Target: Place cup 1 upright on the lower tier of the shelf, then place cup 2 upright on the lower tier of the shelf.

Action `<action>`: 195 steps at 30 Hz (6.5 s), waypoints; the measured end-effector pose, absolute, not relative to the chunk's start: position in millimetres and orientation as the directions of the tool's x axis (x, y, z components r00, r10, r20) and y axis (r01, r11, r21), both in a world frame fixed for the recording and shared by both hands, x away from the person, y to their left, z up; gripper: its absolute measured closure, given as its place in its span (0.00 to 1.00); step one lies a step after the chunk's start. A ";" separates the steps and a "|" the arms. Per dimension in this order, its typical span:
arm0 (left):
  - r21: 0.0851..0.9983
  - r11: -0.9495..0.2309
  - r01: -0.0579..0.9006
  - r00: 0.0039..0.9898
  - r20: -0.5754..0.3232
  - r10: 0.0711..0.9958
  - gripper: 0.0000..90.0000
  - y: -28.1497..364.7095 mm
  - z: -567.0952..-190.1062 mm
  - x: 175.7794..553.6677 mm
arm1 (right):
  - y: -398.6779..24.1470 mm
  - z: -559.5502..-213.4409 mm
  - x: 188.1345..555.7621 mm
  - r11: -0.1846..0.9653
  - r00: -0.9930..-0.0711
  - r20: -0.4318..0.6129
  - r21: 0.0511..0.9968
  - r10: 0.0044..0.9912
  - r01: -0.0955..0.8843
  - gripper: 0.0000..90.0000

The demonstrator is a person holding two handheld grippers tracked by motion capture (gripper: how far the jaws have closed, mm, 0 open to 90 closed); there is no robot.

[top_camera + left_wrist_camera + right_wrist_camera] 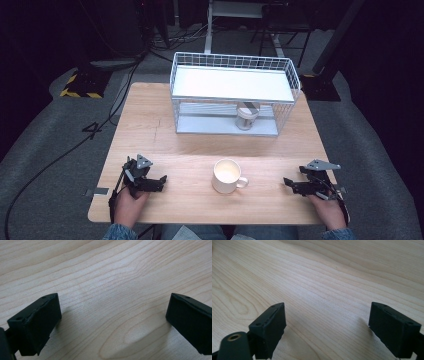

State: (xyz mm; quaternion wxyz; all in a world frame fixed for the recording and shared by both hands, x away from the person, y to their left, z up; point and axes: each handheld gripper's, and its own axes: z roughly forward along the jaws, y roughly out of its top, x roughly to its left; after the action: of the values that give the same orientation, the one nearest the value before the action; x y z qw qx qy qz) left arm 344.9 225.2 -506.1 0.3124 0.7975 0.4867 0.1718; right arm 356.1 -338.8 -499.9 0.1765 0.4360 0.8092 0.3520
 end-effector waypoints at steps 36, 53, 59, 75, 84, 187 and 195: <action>0.666 -0.333 0.668 0.469 -0.029 0.883 0.00 222.4 -506.1 345.5 | -337.7 -504.7 357.7 0.376 -0.545 -0.007 0.731 0.838 0.570 0.14; 0.743 -0.307 0.595 0.514 -0.058 0.856 0.00 209.9 -485.8 336.1 | -337.6 -504.7 357.8 0.376 -0.544 -0.007 0.731 0.839 0.569 0.14; 0.755 -0.332 0.566 0.564 -0.060 0.824 0.00 196.7 -474.2 329.8 | -337.6 -504.7 357.8 0.376 -0.545 -0.008 0.731 0.839 0.569 0.14; 0.823 -0.350 0.448 0.688 -0.067 0.722 0.00 154.0 -441.7 310.4 | -337.2 -504.7 357.8 0.374 -0.542 -0.008 0.731 0.841 0.571 0.14; 0.835 -0.382 0.397 0.746 -0.051 0.664 0.00 128.6 -436.3 305.8 | -337.2 -504.7 357.8 0.375 -0.542 -0.008 0.731 0.841 0.570 0.14; 0.843 -0.429 0.326 0.826 -0.033 0.563 0.10 28.8 -484.5 344.9 | -337.3 -504.7 357.8 0.375 -0.542 -0.008 0.731 0.840 0.570 0.14; 0.838 -0.445 0.316 0.822 -0.007 0.569 0.10 29.8 -482.6 342.9 | -337.3 -504.7 357.8 0.375 -0.542 -0.008 0.731 0.840 0.570 0.14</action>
State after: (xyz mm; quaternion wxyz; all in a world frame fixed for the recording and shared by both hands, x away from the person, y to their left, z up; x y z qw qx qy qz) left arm 342.9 29.8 -482.6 0.4559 0.8386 0.2638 0.1390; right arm 357.8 -337.3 -504.7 0.1940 0.4375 0.8060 0.3483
